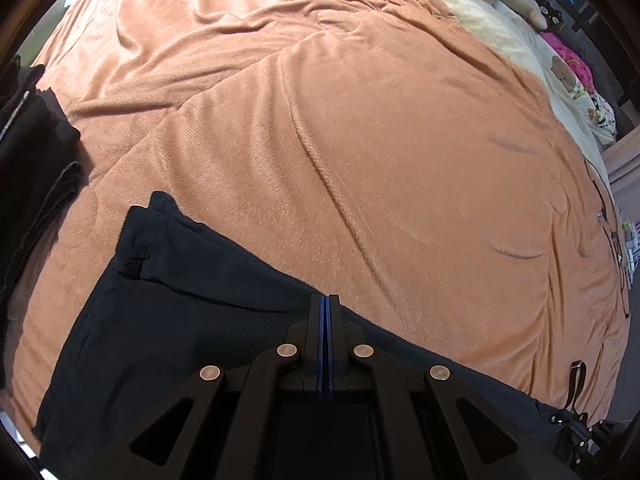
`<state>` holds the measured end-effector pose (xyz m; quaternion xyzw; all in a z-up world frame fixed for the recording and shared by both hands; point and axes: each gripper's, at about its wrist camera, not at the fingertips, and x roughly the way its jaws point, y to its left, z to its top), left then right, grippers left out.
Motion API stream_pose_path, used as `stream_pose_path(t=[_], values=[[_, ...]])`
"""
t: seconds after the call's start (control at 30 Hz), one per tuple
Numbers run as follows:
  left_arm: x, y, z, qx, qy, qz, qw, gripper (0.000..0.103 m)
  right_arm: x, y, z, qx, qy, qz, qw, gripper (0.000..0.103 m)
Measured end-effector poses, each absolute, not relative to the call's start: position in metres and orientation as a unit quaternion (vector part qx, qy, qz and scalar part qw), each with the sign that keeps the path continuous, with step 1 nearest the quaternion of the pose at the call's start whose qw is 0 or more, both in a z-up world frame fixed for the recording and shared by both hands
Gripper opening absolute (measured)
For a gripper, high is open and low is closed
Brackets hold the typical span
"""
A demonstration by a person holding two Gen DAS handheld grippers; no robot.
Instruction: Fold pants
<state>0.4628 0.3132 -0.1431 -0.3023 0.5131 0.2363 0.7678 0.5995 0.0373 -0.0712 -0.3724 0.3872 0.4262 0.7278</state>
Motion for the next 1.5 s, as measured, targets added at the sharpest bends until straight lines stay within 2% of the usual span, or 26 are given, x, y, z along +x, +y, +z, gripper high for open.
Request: stream_pose_path(t=[0.17, 0.2, 0.23, 0.27, 0.3, 0.33, 0.4, 1.1, 1.5], values=[[0.469, 0.307, -0.151, -0.277, 0.536, 0.228, 0.764, 0.007, 0.604, 0.046, -0.085, -0.355, 0.416, 0.406, 0.732, 0.004], [0.468, 0.306, -0.149, -0.276, 0.536, 0.22, 0.767, 0.02, 0.603, 0.045, -0.084, -0.351, 0.415, 0.405, 0.735, 0.008], [0.466, 0.305, -0.146, -0.279, 0.535, 0.212, 0.769, 0.042, 0.602, 0.043, -0.081, -0.341, 0.415, 0.406, 0.739, 0.014], [0.463, 0.305, -0.142, -0.277, 0.531, 0.211, 0.773, 0.052, 0.602, 0.039, -0.078, -0.325, 0.418, 0.409, 0.744, 0.019], [0.459, 0.305, -0.136, -0.27, 0.525, 0.215, 0.778, 0.064, 0.602, 0.034, -0.073, -0.312, 0.419, 0.409, 0.748, 0.032], [0.454, 0.306, -0.131, -0.26, 0.519, 0.219, 0.784, 0.067, 0.601, 0.029, -0.068, -0.299, 0.418, 0.409, 0.754, 0.047], [0.446, 0.308, -0.123, -0.257, 0.515, 0.214, 0.789, 0.067, 0.595, 0.016, -0.057, -0.275, 0.408, 0.409, 0.769, 0.058], [0.308, 0.315, -0.082, -0.231, 0.488, 0.157, 0.827, 0.067, 0.486, -0.083, -0.019, -0.131, 0.383, 0.311, 0.86, 0.058], [0.211, 0.34, -0.089, -0.284, 0.464, 0.151, 0.825, 0.071, 0.416, -0.107, -0.022, -0.063, 0.386, 0.273, 0.879, 0.058]])
